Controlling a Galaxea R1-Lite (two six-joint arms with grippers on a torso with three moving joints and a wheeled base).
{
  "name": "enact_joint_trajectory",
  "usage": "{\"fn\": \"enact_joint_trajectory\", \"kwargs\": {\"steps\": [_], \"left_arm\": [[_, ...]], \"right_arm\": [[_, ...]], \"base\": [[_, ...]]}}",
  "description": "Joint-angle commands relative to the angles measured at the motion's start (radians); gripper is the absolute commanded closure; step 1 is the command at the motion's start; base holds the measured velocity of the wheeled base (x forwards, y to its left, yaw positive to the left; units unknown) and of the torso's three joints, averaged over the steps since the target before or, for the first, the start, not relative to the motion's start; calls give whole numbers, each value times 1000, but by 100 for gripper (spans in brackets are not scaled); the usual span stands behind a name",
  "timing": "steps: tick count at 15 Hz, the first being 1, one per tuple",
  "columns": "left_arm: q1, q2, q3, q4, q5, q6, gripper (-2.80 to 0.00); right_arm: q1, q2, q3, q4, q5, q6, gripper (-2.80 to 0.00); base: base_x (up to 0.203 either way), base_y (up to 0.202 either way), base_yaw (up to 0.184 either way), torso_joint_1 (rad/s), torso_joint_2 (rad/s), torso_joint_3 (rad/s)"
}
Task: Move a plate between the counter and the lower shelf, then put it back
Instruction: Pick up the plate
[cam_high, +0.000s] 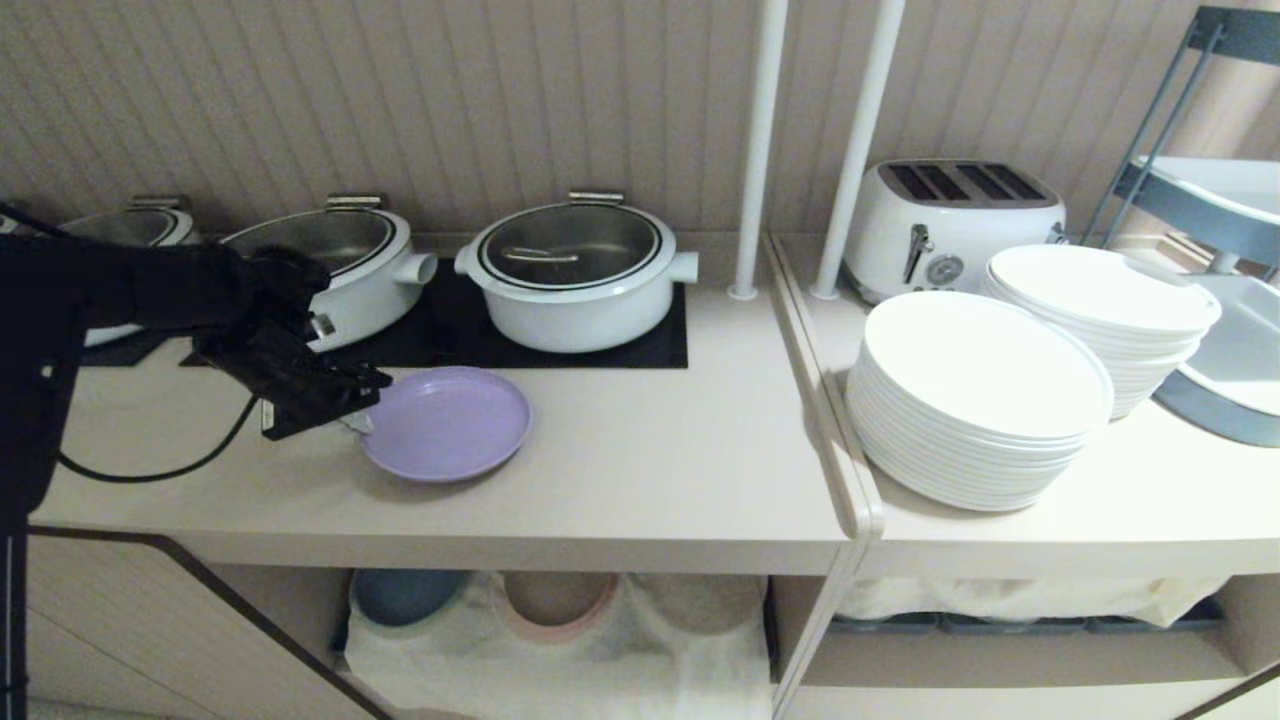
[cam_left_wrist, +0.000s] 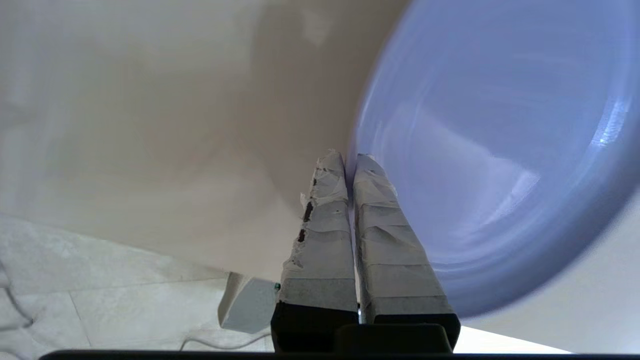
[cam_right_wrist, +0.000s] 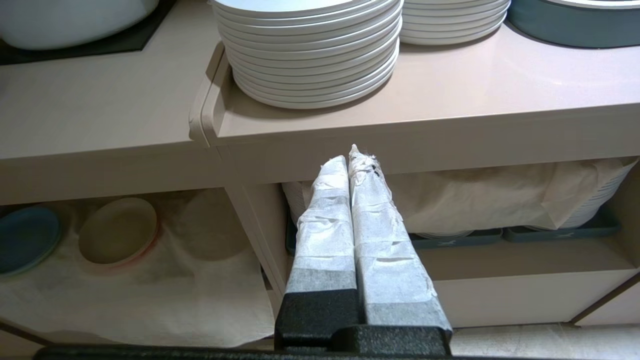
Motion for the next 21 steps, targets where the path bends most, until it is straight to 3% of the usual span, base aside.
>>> {"fn": "enact_joint_trajectory", "kwargs": {"steps": [1,5,7,9,21], "left_arm": [[-3,-40,4,6,-4,-3,0],[-3,-72,13,68,-43,-22,0],[-2,-87,19,87,-90,-79,0],[-2,-99,33,89,-94,-119,0],[-10,-365,330,81,-188,-113,0]], "right_arm": [[1,0,0,0,0,0,0],[1,0,0,0,0,0,0],[0,0,0,0,0,0,0],[0,0,0,0,0,0,0],[1,0,0,0,0,0,0]], "base": [[0,0,0,0,0,0],[0,0,0,0,0,0],[0,0,0,0,0,0],[0,0,0,0,0,0],[0,0,0,0,0,0]]}}
